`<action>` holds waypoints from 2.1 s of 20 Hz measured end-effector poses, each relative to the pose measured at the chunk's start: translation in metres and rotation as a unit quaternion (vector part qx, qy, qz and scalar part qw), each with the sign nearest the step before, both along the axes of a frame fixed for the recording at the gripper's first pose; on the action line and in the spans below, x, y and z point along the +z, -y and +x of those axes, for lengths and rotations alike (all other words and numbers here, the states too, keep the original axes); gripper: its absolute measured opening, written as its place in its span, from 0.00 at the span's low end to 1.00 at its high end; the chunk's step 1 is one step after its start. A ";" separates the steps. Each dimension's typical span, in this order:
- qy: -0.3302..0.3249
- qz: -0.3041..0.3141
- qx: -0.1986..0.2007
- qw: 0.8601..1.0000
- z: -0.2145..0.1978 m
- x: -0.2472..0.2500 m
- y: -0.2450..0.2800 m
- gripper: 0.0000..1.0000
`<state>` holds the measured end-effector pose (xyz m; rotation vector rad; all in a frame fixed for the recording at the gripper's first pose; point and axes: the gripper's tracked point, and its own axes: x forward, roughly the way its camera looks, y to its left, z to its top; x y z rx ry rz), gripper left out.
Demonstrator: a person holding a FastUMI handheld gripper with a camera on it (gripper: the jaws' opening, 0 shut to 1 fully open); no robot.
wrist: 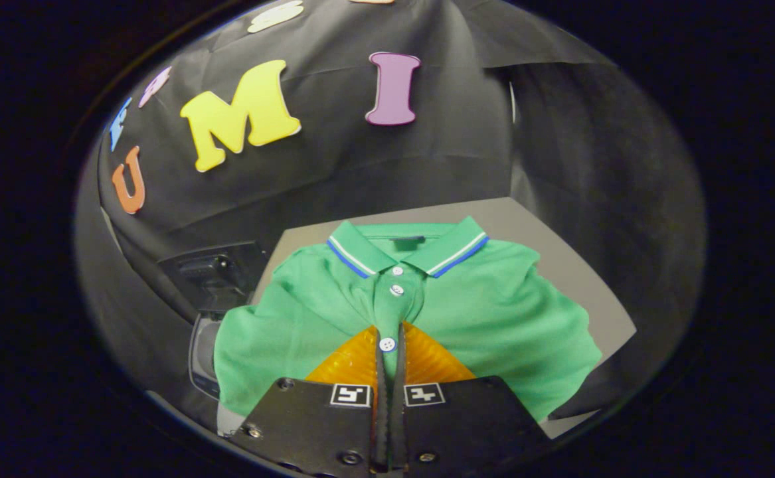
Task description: Put the clothes into the washing machine and then close the washing machine lid.
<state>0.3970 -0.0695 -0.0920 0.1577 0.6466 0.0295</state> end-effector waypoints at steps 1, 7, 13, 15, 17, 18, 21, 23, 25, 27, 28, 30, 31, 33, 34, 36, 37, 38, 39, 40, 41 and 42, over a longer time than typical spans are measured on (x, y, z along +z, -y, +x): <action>0.010 0.000 0.012 1.000 -0.001 0.008 -0.011 0.05; 0.036 0.020 0.105 0.994 0.007 0.025 -0.131 0.05; 0.042 0.011 0.190 0.981 0.016 0.029 -0.240 0.05; 0.041 0.014 0.217 0.975 0.016 0.028 -0.270 0.05; 0.036 0.008 0.239 0.970 0.019 0.021 -0.297 0.05; 0.030 0.010 0.247 0.969 0.018 0.017 -0.308 0.05; 0.010 0.011 0.274 0.962 0.014 -0.001 -0.345 0.05; -0.003 0.000 0.286 0.958 0.014 -0.018 -0.362 0.05; -0.022 -0.005 0.293 0.956 0.013 -0.040 -0.374 0.05; -0.041 -0.009 0.295 0.955 0.023 -0.062 -0.383 0.05; -0.050 -0.013 0.294 0.954 0.027 -0.072 -0.384 0.05; -0.073 -0.020 0.287 0.955 0.038 -0.092 -0.386 0.05; -0.085 -0.020 0.281 0.956 0.043 -0.103 -0.388 0.05; -0.112 -0.020 0.268 0.957 0.051 -0.122 -0.388 0.05; -0.121 -0.024 0.263 0.957 0.052 -0.135 -0.390 0.05; -0.134 -0.030 0.249 0.959 0.055 -0.158 -0.390 0.05; -0.139 -0.032 0.239 0.960 0.058 -0.166 -0.390 0.05; -0.147 -0.033 0.227 0.962 0.064 -0.176 -0.390 0.05; -0.153 -0.031 0.216 0.964 0.067 -0.185 -0.389 0.05; -0.162 -0.028 0.203 0.965 0.070 -0.194 -0.387 0.05; -0.169 -0.025 0.192 0.966 0.073 -0.200 -0.387 0.05; -0.176 -0.021 0.181 0.968 0.078 -0.211 -0.388 0.05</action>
